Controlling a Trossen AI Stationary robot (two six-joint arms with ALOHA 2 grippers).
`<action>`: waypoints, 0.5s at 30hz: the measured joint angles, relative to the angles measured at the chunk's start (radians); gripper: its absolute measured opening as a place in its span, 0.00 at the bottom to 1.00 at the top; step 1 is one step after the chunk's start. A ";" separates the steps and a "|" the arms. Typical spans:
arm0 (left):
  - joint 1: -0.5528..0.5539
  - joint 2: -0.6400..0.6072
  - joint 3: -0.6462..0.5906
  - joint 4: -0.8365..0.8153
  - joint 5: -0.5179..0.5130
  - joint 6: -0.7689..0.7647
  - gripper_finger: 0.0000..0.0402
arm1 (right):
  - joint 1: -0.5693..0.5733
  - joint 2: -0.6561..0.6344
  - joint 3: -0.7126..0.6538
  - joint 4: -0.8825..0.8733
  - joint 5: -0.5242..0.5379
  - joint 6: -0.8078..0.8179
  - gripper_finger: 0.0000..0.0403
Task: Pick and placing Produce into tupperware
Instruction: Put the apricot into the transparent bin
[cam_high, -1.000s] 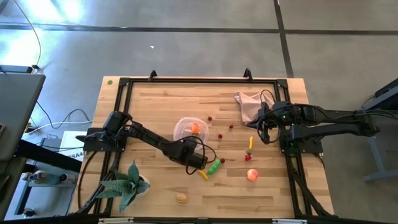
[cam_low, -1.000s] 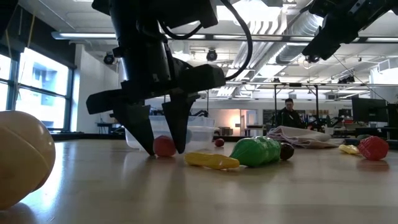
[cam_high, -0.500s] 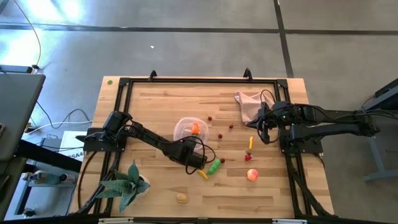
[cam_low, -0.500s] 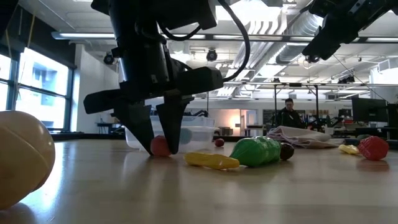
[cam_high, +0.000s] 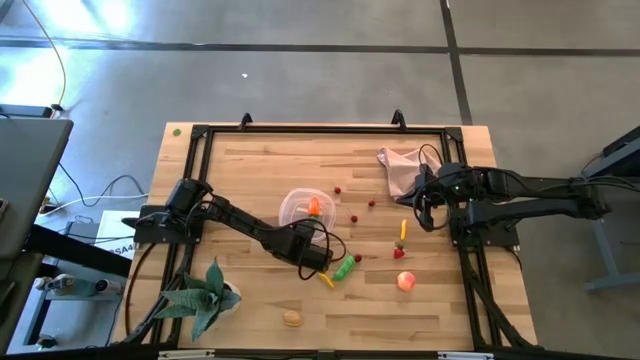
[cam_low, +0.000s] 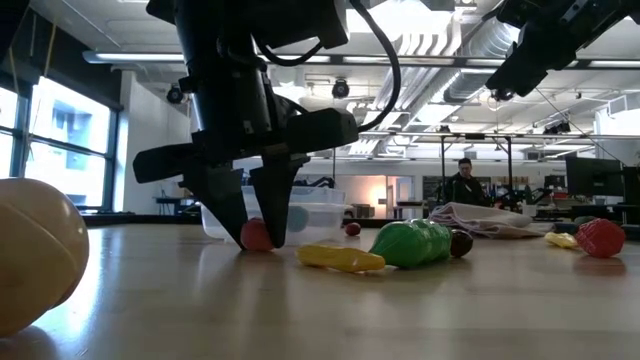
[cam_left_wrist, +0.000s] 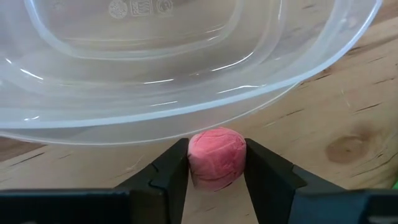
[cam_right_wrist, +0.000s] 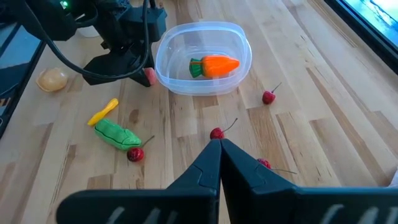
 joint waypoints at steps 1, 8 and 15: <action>0.000 0.000 0.000 0.000 0.000 0.000 0.33 | 0.000 0.000 0.000 0.000 0.000 0.001 0.00; 0.000 -0.001 0.036 -0.020 0.026 -0.001 0.33 | 0.000 0.000 0.000 0.000 0.000 0.001 0.00; -0.008 -0.002 0.108 -0.094 0.041 0.013 0.33 | 0.000 0.000 0.000 0.000 0.000 0.000 0.00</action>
